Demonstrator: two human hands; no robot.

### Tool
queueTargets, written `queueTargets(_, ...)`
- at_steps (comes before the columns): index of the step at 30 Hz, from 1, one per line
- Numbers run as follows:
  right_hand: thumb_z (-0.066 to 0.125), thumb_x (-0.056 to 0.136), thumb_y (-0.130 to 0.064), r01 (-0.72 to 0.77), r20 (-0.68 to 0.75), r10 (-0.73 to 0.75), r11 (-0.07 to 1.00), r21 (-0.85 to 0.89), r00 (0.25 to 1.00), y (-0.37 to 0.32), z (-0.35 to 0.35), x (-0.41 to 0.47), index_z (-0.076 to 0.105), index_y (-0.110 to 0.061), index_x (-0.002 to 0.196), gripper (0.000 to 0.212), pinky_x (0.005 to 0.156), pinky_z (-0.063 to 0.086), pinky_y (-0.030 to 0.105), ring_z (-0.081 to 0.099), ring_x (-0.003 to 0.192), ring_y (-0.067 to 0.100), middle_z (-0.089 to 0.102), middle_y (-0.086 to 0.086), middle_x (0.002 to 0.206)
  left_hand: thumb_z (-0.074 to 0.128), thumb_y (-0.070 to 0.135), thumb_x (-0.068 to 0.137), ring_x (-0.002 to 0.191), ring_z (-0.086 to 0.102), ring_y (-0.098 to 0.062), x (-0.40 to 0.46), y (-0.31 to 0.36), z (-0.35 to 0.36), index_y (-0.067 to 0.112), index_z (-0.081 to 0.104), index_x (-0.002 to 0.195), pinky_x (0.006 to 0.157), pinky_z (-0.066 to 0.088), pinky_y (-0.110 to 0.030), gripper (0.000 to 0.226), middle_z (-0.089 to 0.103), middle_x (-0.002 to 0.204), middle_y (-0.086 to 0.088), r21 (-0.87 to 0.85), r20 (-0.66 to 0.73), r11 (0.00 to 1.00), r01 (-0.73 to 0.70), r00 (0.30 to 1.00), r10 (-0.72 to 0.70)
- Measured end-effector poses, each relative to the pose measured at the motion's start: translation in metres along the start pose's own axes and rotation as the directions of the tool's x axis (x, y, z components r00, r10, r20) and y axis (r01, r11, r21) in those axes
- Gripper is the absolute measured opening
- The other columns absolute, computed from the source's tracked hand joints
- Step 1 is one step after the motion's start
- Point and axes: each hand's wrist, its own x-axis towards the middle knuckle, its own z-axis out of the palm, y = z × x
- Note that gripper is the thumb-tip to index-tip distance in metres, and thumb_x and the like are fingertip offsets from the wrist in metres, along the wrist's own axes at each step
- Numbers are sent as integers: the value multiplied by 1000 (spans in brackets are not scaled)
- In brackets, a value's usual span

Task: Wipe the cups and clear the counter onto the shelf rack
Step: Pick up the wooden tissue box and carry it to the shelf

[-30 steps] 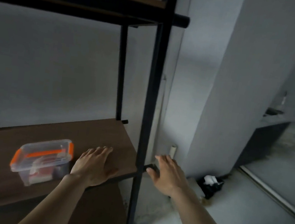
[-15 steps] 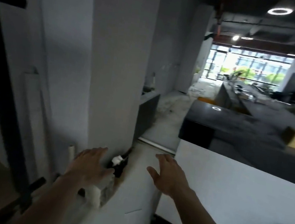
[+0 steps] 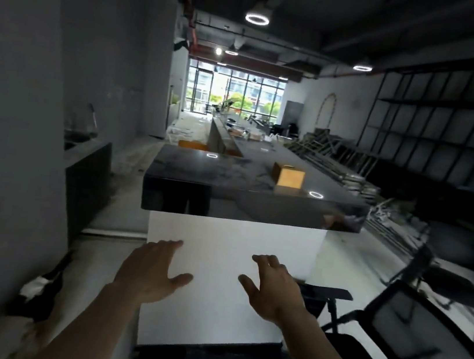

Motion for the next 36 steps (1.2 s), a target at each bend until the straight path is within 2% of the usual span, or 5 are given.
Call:
queueTargets(9,46,100,-52,-88,-81,92,995,55,992,100,-49,-12,37,-21,153,62,106,45,42,46,137,26,41,1,155,48,72,83,141,38,-20,29,120,19,33,21,155,113,35,-37,86,38,156,6,-17,-38,995,-100,994,99)
queueTargets(21,48,100,-52,-81,-93,99,981,179,991,178,-62,30,38,-22,152,60,104,44,38,50,134,27,44,1,152,46,72,85,145,35,-21,76,188,44,35,21,154,111,37,-40,82,33,159,5,-114,-53,993,-16,999,10)
queueTargets(29,50,99,-52,-55,-114,87,966,253,990,204,-54,121,41,-22,149,59,105,44,38,52,133,28,47,2,151,49,70,85,147,30,-21,162,198,64,36,21,154,112,34,-39,82,29,162,4,-199,-88,980,-8,996,-10)
queueTargets(36,57,96,-50,-30,-168,88,946,322,982,215,-61,255,46,-21,145,58,104,49,43,55,129,28,51,5,146,58,64,84,140,40,-21,294,194,65,31,29,152,108,39,-38,81,41,153,3,-369,-159,928,-46,987,-15)
